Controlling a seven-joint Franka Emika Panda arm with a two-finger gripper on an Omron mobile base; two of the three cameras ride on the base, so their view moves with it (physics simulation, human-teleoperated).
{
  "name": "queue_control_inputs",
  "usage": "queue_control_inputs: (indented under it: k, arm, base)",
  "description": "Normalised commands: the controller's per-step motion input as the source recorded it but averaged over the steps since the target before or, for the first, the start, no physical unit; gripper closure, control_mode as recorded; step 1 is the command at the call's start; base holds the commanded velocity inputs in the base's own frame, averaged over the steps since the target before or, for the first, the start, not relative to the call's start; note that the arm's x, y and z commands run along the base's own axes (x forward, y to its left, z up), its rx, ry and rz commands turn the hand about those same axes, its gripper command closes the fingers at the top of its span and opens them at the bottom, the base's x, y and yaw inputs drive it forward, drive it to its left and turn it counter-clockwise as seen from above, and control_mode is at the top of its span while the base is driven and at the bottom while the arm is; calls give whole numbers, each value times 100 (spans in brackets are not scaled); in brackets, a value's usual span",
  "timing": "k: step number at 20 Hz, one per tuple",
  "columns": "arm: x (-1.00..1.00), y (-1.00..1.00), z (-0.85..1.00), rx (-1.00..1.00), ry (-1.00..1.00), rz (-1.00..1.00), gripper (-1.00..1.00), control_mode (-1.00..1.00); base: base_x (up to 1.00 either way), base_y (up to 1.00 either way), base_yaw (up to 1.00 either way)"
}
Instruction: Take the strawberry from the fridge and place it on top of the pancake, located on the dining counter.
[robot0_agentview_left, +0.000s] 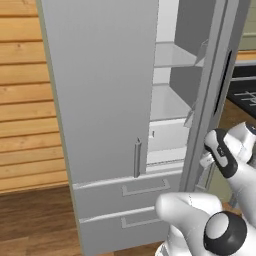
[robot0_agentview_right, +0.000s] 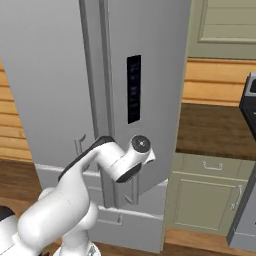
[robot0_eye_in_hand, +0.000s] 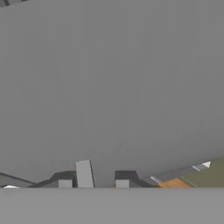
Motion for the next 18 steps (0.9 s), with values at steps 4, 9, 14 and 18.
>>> queue_control_inputs:
  k: [4, 9, 14, 18]
  arm:
    - [0, -30, 0, 0, 0, 3, -100, -100]
    - [-2, -42, 23, 0, 3, 0, -100, -100]
    - [-34, -37, 53, 8, 0, 0, -100, -100]
    - [18, -55, 99, 18, -2, 1, -100, -100]
  base:
    - [0, 0, 0]
    - [0, 0, 0]
    - [0, 0, 0]
    - [0, 0, 0]
